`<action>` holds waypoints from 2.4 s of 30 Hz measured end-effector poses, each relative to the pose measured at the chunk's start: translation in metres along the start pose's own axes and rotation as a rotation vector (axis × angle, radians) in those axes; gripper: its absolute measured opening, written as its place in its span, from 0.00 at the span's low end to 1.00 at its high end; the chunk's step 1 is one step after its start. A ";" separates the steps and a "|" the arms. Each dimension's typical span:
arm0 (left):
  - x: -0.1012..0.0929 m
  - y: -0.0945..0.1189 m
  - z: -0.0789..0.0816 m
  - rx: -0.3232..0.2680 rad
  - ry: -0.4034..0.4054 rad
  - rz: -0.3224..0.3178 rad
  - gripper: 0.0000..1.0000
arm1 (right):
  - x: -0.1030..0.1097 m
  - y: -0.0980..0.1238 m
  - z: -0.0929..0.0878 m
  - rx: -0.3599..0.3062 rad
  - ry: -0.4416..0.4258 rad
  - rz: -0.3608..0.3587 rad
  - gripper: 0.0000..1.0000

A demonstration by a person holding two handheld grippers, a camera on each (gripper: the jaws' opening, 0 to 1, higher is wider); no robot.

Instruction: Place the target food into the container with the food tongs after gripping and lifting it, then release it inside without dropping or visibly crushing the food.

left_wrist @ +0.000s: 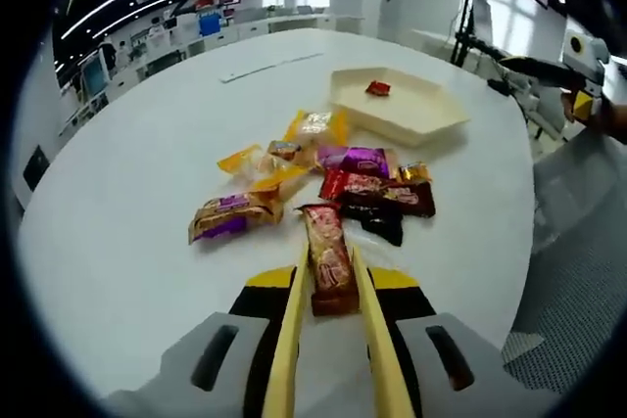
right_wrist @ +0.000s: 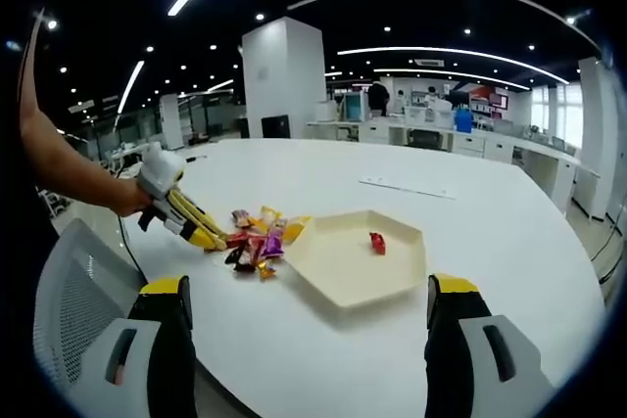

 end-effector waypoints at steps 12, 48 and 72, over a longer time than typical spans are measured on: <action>0.003 0.006 0.010 -0.027 0.015 -0.007 0.18 | -0.002 0.000 0.000 -0.002 -0.009 -0.008 0.98; 0.025 0.060 0.121 -0.146 -0.142 -0.165 0.19 | -0.001 0.001 0.002 -0.019 -0.008 0.001 0.98; -0.011 0.032 0.168 -0.127 -0.264 -0.288 0.19 | -0.003 0.003 0.005 -0.039 -0.019 -0.011 0.97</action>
Point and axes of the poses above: the point that each gripper's makers call its tool centre point, and the gripper's own axes: y roughly backward along the fingers, x roughly to its left, z roughly out of its top, the point moved 5 cm from there along y, roughly backward along the fingers, and after that the axes turned 2 degrees about -z, right-handed, at the moved point
